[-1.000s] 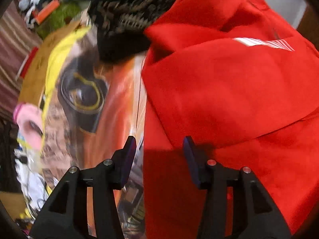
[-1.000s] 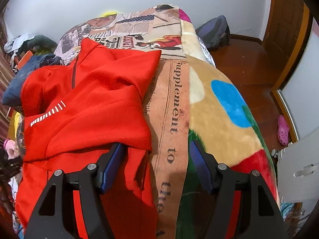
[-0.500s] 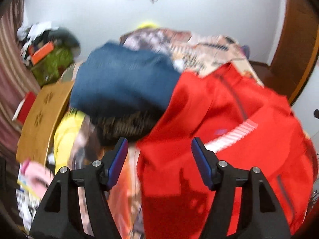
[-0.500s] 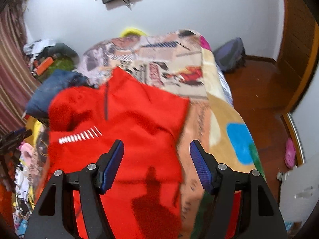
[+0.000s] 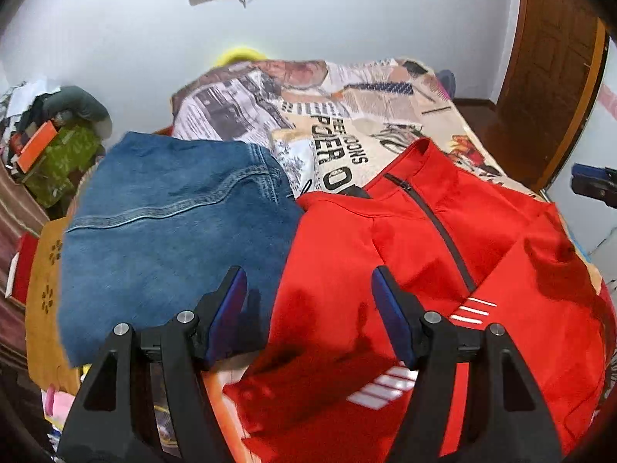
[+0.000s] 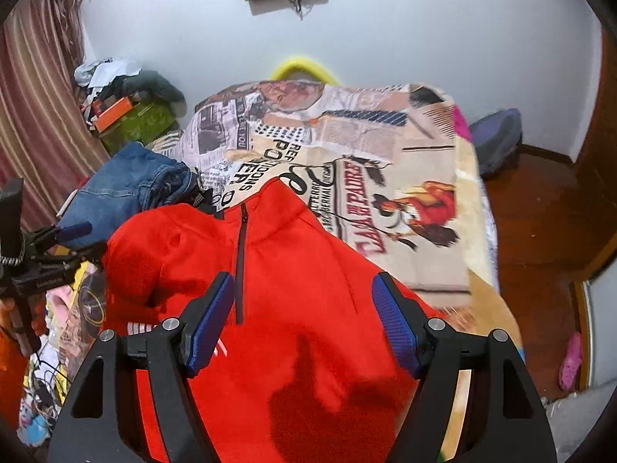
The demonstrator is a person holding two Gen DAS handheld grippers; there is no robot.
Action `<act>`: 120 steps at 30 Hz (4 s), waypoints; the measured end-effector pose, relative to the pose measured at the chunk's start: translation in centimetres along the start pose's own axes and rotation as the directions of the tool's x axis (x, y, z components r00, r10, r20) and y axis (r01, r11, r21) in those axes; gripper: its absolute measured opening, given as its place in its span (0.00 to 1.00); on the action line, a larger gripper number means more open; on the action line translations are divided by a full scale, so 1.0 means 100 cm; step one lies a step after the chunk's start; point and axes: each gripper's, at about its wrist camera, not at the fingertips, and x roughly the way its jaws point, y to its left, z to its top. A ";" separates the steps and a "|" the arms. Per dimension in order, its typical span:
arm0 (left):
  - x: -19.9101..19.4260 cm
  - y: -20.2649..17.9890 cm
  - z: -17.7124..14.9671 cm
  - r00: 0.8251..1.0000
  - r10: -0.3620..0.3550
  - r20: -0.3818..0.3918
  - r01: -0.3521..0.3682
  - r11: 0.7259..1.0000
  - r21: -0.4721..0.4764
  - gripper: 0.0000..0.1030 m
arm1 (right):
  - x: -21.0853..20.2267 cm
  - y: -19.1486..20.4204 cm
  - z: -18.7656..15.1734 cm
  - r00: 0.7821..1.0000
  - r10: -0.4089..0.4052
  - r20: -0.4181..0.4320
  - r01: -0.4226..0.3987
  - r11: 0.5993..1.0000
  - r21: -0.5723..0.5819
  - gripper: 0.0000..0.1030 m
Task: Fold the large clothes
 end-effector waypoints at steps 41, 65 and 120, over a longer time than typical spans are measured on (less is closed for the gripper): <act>-0.061 0.001 0.011 0.979 -0.094 0.183 0.104 0.994 -0.046 0.02 | -0.035 0.052 0.028 0.989 0.131 0.076 -0.131 0.991 -0.001 0.11; -0.048 -0.042 -0.179 0.979 -0.159 -0.123 0.158 0.987 -0.023 0.09 | -0.056 0.072 -0.158 0.992 0.041 -0.119 -0.049 0.997 -0.065 0.31; -0.018 0.020 -0.118 0.999 -0.018 -0.047 0.008 0.980 -0.199 0.67 | -0.002 0.072 -0.076 1.000 -0.010 -0.024 0.010 0.999 -0.038 0.51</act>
